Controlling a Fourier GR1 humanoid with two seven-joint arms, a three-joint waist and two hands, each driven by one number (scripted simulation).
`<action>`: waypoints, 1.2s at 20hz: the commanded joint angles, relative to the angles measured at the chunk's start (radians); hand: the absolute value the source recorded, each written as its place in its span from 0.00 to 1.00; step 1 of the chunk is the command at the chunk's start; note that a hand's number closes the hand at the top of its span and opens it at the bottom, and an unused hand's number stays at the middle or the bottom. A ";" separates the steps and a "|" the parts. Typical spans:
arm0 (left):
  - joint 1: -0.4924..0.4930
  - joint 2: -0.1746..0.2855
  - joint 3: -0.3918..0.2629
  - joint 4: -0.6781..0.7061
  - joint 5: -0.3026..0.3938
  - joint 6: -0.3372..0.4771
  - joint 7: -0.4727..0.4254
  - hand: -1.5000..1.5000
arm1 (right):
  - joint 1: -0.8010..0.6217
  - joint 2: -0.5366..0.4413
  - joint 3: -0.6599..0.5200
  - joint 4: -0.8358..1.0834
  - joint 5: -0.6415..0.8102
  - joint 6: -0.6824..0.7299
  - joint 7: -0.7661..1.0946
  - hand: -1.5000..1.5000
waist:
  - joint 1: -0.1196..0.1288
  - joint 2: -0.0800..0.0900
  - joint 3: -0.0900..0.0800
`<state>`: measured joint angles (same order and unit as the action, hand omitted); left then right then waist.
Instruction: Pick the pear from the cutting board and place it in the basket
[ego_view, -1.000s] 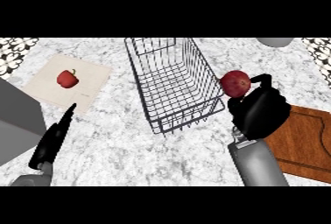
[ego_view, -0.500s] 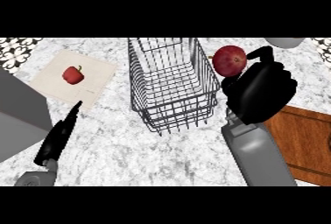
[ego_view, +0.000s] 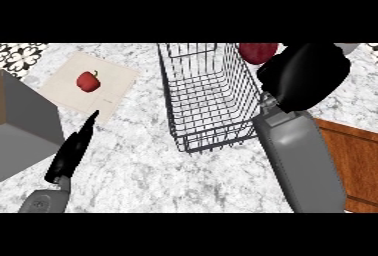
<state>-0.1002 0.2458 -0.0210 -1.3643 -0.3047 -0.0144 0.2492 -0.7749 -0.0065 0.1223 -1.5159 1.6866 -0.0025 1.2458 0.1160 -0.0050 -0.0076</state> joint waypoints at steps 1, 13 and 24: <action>-0.015 0.006 0.004 -0.006 0.001 -0.003 0.001 0.50 | -0.089 0.006 -0.062 0.070 -0.010 0.135 0.242 1.00 | 0.011 0.007 0.002; -0.037 -0.014 -0.011 0.024 -0.005 -0.003 -0.016 0.50 | -0.219 0.006 -0.201 0.204 0.016 0.130 0.242 0.00 | 0.026 0.017 0.003; -0.034 -0.006 0.003 0.031 -0.012 0.007 0.002 0.50 | -0.311 0.006 -0.298 0.113 0.272 0.030 0.242 0.00 | 0.003 0.008 0.005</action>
<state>-0.1408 0.2396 -0.0188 -1.3348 -0.3108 -0.0128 0.2475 -1.0480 -0.0045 -0.1476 -1.3690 1.8856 0.0617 1.2551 0.1284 0.0075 -0.0042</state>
